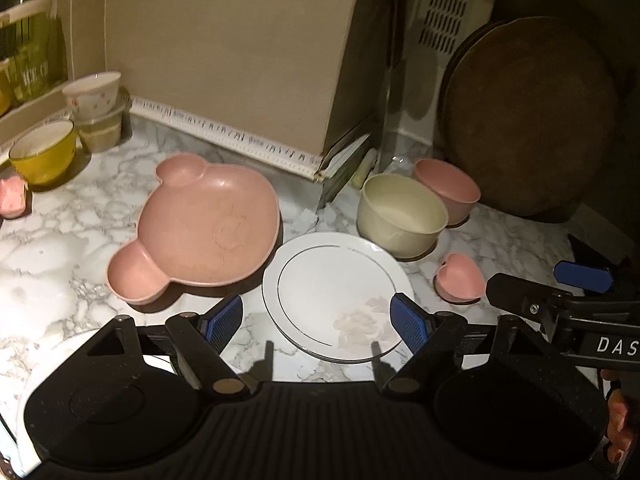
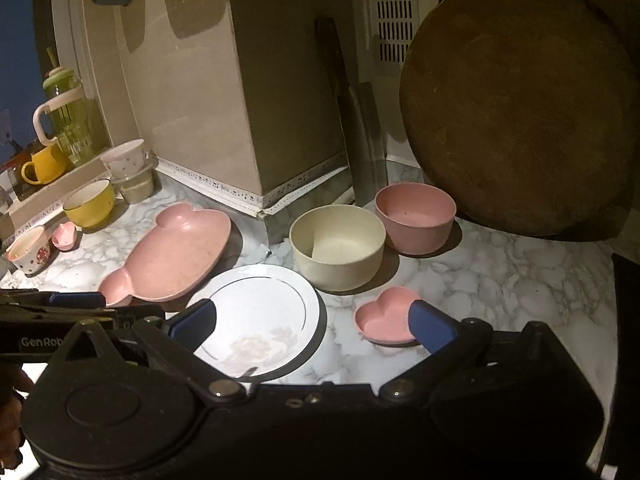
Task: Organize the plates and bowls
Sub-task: 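Close both grippers on the rim of the small gold-rimmed white plate, then carry the small white plate with both grippers onto the floral plate, then open both grippers to release the small plate on the stack, then move both grippers to the pink bear plate and close on its rim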
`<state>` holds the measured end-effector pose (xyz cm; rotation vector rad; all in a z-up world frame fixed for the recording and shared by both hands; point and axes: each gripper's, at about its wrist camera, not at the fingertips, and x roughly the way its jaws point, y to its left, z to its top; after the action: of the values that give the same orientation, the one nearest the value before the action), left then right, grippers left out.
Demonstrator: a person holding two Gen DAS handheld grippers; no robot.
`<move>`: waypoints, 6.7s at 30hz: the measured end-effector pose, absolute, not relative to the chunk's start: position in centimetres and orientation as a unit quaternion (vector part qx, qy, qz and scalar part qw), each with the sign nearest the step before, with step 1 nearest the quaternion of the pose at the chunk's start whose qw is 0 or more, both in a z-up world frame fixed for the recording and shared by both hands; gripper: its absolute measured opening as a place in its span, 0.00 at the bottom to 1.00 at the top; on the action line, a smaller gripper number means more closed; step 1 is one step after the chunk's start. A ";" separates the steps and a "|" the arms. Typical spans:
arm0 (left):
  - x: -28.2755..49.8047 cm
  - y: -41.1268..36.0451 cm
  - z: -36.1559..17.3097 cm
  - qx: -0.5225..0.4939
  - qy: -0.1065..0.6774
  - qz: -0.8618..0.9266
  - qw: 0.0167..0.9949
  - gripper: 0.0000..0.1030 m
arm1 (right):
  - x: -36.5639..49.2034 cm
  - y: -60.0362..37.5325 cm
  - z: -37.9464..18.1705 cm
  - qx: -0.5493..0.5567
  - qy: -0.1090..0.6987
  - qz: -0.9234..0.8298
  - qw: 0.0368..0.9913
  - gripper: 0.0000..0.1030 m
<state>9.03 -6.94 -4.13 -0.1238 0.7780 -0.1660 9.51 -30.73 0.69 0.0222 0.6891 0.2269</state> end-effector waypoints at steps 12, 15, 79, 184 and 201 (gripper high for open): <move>13.1 -6.8 -7.6 -0.113 0.435 -0.062 0.891 0.78 | 15.8 -31.5 -2.9 0.012 0.403 0.144 0.904 0.81; 13.9 -6.4 -8.4 -0.125 0.445 -0.055 0.885 0.78 | 17.5 -31.4 -3.8 0.017 0.423 0.164 0.891 0.75; 11.9 -0.1 -7.6 -0.259 0.459 -0.040 0.849 0.08 | 19.1 -31.6 -4.8 0.130 0.508 0.228 0.821 0.06; 0.8 4.7 -2.5 -0.111 0.371 0.003 0.922 0.10 | 8.2 -17.3 1.1 -0.030 0.387 0.327 0.862 0.59; 4.4 2.4 0.1 -0.072 0.311 -0.029 0.947 0.76 | 8.4 -19.2 3.3 -0.030 0.335 0.265 0.904 0.98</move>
<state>4.42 2.36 0.13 -0.1459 0.6324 -0.0581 8.35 -19.20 3.26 -0.0617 0.6920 0.5487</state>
